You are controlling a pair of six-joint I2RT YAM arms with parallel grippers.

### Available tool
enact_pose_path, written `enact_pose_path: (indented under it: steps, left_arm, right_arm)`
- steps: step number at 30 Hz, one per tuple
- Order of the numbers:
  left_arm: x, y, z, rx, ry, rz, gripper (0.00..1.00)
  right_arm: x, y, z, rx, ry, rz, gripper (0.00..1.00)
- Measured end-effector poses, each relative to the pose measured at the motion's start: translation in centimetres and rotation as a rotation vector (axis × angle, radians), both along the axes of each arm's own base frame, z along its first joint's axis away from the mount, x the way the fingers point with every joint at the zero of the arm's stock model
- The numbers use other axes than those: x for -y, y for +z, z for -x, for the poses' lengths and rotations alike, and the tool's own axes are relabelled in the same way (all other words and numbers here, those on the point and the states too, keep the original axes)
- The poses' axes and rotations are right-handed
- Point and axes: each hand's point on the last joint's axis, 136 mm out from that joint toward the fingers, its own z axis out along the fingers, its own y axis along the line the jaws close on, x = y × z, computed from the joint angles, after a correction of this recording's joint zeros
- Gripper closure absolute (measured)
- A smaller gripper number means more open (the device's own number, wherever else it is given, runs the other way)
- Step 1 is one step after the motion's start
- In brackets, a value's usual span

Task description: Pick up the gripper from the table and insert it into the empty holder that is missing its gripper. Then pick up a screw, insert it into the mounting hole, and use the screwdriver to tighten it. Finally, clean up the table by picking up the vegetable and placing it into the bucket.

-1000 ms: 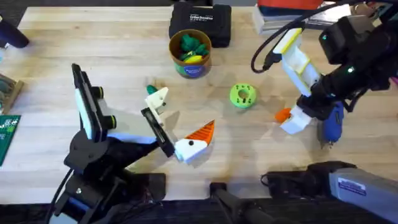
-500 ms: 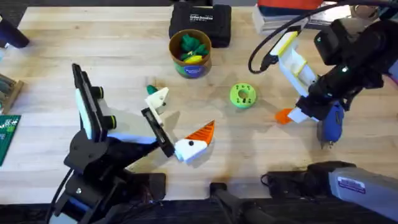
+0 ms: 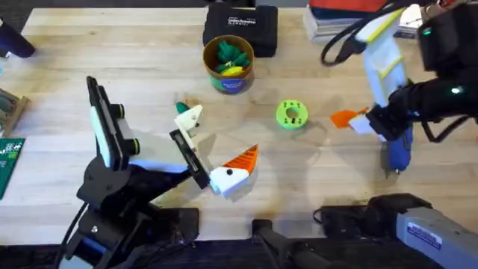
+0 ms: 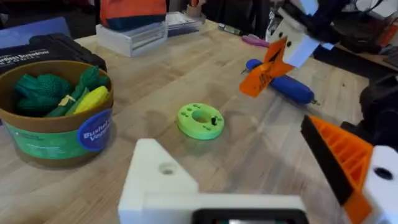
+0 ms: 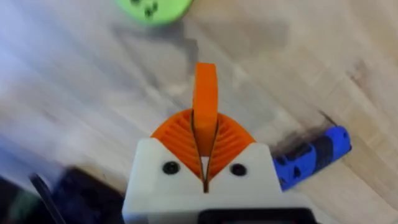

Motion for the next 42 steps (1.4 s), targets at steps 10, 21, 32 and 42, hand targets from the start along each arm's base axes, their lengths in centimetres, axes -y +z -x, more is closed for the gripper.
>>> enact_pose_path:
  steps: [10,21,32,42]
  left_arm:
    - [0.0,0.0,0.0,0.0,0.0,0.0,0.015]
    - [0.0,0.0,0.0,0.0,0.0,0.0,0.015]
    - [0.1,0.0,0.2,-0.001,-0.011,0.001,0.015]
    - [-0.2,0.0,-0.3,-0.002,0.02,0.001,0.015]
  right_arm:
    - [-7.9,6.9,-4.0,0.133,-0.297,-0.674,0.986]
    - [-15.8,5.1,-2.3,-0.509,-0.381,-1.05,0.986]
    - [-22.5,4.8,0.1,-0.869,-0.157,-1.192,0.987]
    - [-25.8,4.9,-0.6,-0.907,-0.074,-1.219,0.987]
